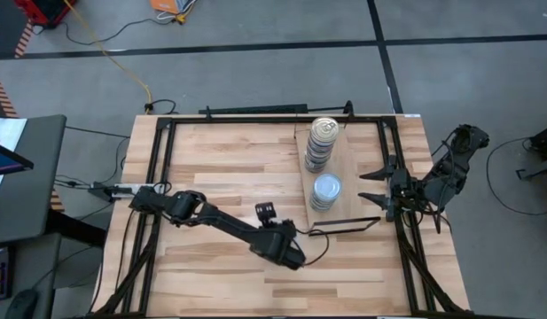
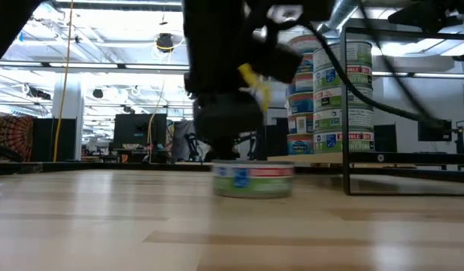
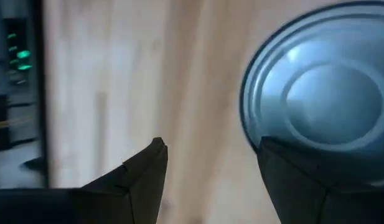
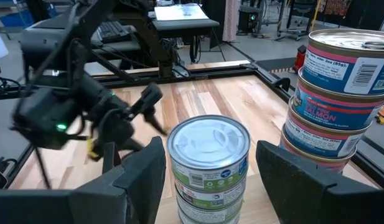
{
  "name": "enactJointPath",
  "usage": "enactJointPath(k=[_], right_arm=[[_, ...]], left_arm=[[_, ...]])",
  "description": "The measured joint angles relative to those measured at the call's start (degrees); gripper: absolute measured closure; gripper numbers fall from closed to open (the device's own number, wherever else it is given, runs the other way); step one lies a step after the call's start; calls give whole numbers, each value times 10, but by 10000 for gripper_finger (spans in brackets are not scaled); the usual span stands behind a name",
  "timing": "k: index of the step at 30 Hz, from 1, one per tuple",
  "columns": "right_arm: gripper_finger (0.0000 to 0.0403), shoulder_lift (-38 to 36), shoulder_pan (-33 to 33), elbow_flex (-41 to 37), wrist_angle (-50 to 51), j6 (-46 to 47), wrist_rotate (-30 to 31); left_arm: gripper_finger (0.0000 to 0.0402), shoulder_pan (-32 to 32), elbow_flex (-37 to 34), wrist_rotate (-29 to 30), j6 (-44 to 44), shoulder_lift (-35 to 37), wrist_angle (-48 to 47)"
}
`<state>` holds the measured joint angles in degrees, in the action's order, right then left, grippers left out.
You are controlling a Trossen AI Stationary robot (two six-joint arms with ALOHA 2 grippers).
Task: Stack canned seafood by type on shelf
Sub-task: Stack the green tuna can on top of the other green tuna can on the shelf
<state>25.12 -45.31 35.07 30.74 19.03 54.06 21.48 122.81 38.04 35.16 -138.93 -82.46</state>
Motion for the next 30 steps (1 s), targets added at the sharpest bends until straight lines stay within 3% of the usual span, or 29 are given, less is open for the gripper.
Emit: enactJointPath(k=[4,7,18,21,24,27,30], right_arm=[[126,0,0,0,0,0,0],[126,0,0,0,0,0,-1],[126,1,0,0,3,5,-2],[126,5,-6,0,1,10,-7],[126,10,-17,0,-1,10,-8],[126,12,-21,0,-12,4,-8],[126,12,-23,0,-20,-4,-3]], left_arm=[[162,-22,-1,26,-2,-1,-74],[162,-29,-1,49,-38,10,-74],[162,-4,-30,32,-177,163,123],[162,5,-105,7,-205,215,211],[162,6,-228,-15,-204,278,309],[162,-8,-355,-41,-166,348,413],[162,-31,-470,-105,-117,398,529]])
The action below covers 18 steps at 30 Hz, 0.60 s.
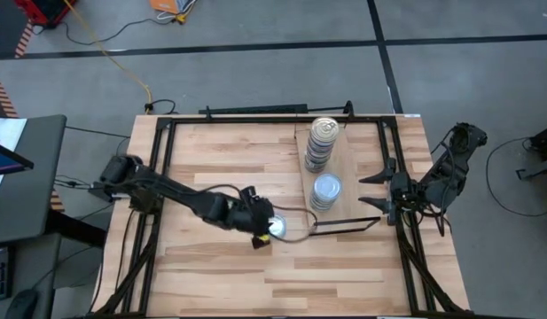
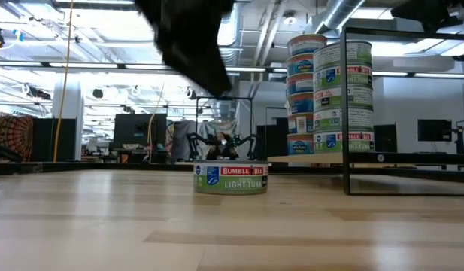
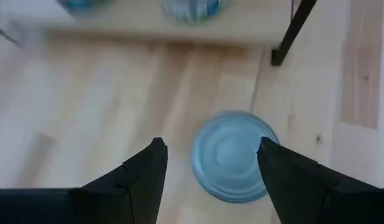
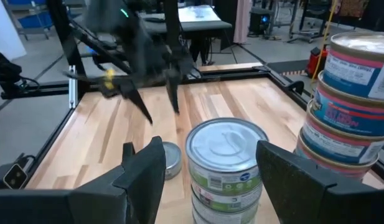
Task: Stack canned seafood by type on shelf
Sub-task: Stack the green tuna can on top of the other green tuna can on the shelf
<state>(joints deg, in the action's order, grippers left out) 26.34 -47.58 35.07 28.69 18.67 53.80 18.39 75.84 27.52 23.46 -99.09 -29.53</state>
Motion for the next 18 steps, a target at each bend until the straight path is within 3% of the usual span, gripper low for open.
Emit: enactJointPath(k=[6,11,18], right_arm=[[126,0,1,0,-14,-12,2],[126,0,1,0,-14,-12,2],[126,0,1,0,-13,-12,2]], left_arm=[[162,-36,-133,-84,106,27,154],[162,-47,-165,-87,148,13,167],[186,-47,-170,-45,146,14,169]])
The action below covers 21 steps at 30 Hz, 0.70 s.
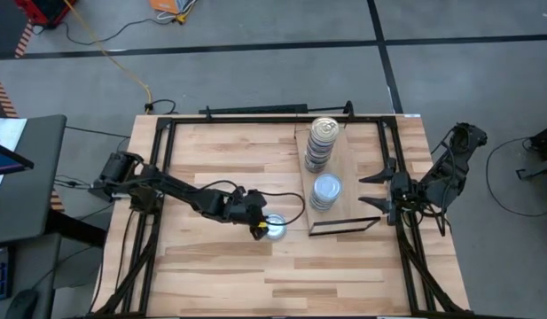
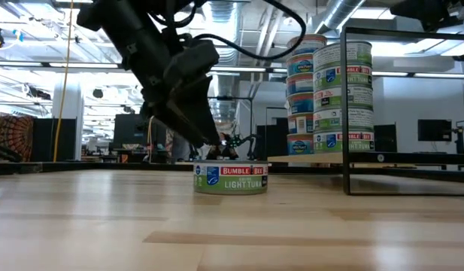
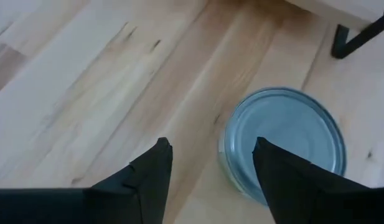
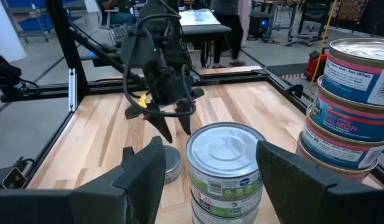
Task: Stack canned seafood by type on shelf
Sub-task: Stack the green tuna can on top of the other green tuna can on the shelf
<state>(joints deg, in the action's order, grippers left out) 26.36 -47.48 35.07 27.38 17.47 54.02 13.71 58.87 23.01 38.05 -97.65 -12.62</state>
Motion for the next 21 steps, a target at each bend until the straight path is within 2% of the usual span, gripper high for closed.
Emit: enactJointPath(k=[5,10,16,21], right_arm=[[126,0,0,0,0,0,0],[126,0,0,0,0,0,1],[126,0,0,0,0,0,1],[126,0,0,0,0,0,1]], left_arm=[[215,1,1,-4,26,-22,0],[225,0,3,-12,28,-57,29],[239,-1,3,13,13,-64,30],[302,-5,3,29,20,-62,10]])
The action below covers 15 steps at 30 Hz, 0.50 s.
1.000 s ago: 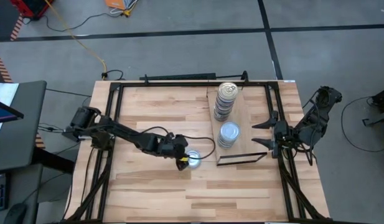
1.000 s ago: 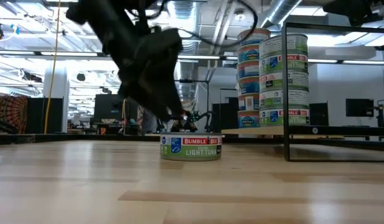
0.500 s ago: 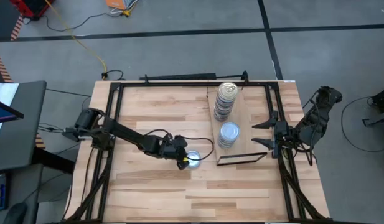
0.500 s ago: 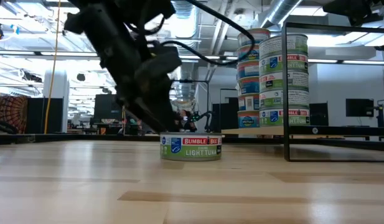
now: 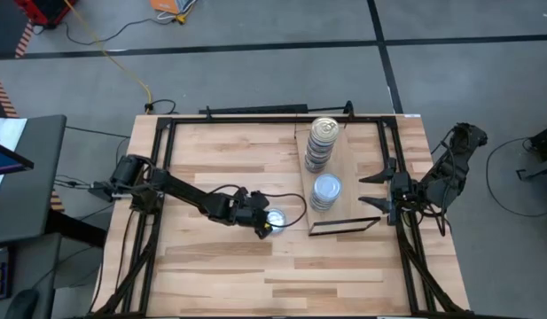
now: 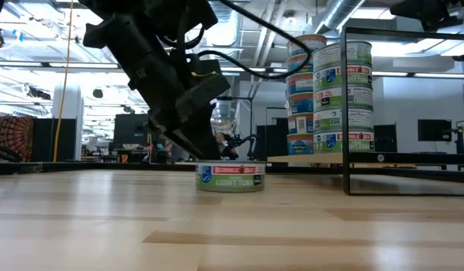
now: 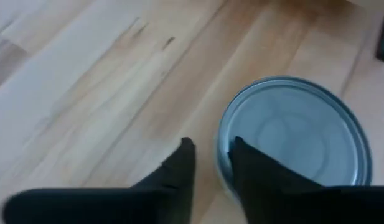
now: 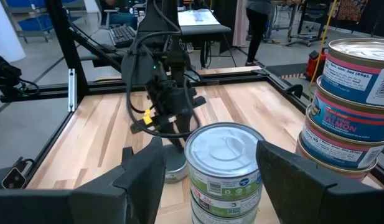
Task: Stack canned seafood by type on shelf
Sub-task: Stack the green tuna can on top of the other green tuna can on the shelf
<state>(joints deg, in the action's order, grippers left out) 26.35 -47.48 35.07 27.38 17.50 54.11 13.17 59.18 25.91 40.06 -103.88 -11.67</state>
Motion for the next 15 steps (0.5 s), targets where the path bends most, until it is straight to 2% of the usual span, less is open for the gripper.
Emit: enactJointPath(k=[4,5,15], right_arm=[[126,0,0,0,0,0,0],[126,0,0,0,0,0,0],[126,0,0,0,0,0,0]], left_arm=[[382,-11,0,0,19,1,-22],[391,-15,0,-4,25,1,-25],[401,-76,0,-98,28,0,-39]])
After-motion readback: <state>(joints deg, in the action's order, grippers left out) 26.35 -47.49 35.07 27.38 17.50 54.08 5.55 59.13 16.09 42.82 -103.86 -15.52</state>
